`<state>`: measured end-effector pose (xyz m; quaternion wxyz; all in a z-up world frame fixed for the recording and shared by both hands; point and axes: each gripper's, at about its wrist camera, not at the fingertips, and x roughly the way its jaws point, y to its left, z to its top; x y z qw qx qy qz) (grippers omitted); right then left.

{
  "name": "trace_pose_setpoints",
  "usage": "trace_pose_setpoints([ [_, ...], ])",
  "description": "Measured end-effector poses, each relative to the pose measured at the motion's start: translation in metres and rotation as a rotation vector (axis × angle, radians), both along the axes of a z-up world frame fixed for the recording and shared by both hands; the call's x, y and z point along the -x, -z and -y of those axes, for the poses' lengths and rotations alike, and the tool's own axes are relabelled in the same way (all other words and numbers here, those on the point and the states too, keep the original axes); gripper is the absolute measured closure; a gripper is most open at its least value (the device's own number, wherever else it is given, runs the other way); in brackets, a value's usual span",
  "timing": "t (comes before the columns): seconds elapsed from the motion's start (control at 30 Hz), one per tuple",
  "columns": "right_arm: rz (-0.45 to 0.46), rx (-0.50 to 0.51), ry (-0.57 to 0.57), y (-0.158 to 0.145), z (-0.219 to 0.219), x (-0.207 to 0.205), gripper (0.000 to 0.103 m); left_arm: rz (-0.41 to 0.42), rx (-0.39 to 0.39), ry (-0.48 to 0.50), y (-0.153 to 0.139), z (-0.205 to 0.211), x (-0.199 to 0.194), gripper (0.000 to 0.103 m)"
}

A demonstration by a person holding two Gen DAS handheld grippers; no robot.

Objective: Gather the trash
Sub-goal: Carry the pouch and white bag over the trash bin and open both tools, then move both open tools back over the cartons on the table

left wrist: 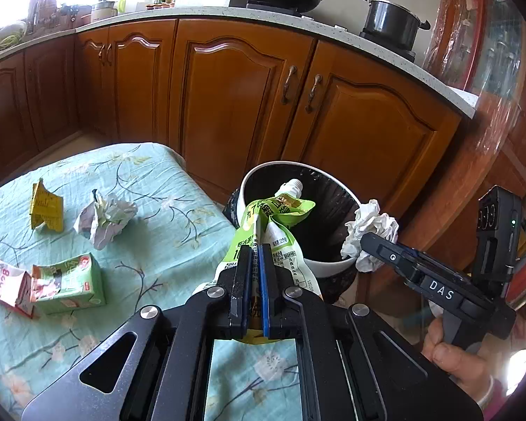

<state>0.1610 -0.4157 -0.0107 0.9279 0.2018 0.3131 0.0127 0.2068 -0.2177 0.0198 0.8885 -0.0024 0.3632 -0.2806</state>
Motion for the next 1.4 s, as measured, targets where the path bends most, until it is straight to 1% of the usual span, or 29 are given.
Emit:
trace_pose_setpoints([
  [0.37, -0.024, 0.034, 0.014, -0.003, 0.022, -0.027, 0.066, 0.001, -0.046, 0.035, 0.003, 0.044, -0.027, 0.099],
  [0.6, -0.063, 0.052, 0.012, 0.004, 0.03, -0.046, 0.065, -0.003, -0.079, 0.041, 0.007, 0.066, -0.04, 0.099],
  [0.9, -0.106, 0.069, 0.007, 0.014, 0.039, -0.059, 0.064, -0.018, -0.126, 0.059, 0.015, 0.091, -0.051, 0.099],
  [1.03, -0.119, 0.065, 0.011, 0.017, 0.043, -0.062, 0.061, -0.019, -0.14, 0.063, 0.017, 0.097, -0.053, 0.099],
  [1.2, -0.117, 0.024, 0.019, 0.017, 0.05, -0.062, 0.048, -0.038, -0.131, 0.075, 0.018, 0.101, -0.057, 0.098],
  [1.23, -0.113, 0.023, 0.023, 0.017, 0.051, -0.061, 0.048, -0.035, -0.132, 0.073, 0.018, 0.102, -0.056, 0.097],
  [1.33, -0.099, 0.012, 0.028, 0.014, 0.052, -0.055, 0.044, -0.035, -0.126, 0.064, 0.016, 0.101, -0.057, 0.089],
  [1.4, -0.086, 0.007, 0.033, 0.013, 0.051, -0.05, 0.038, -0.033, -0.12, 0.053, 0.017, 0.097, -0.055, 0.085],
])
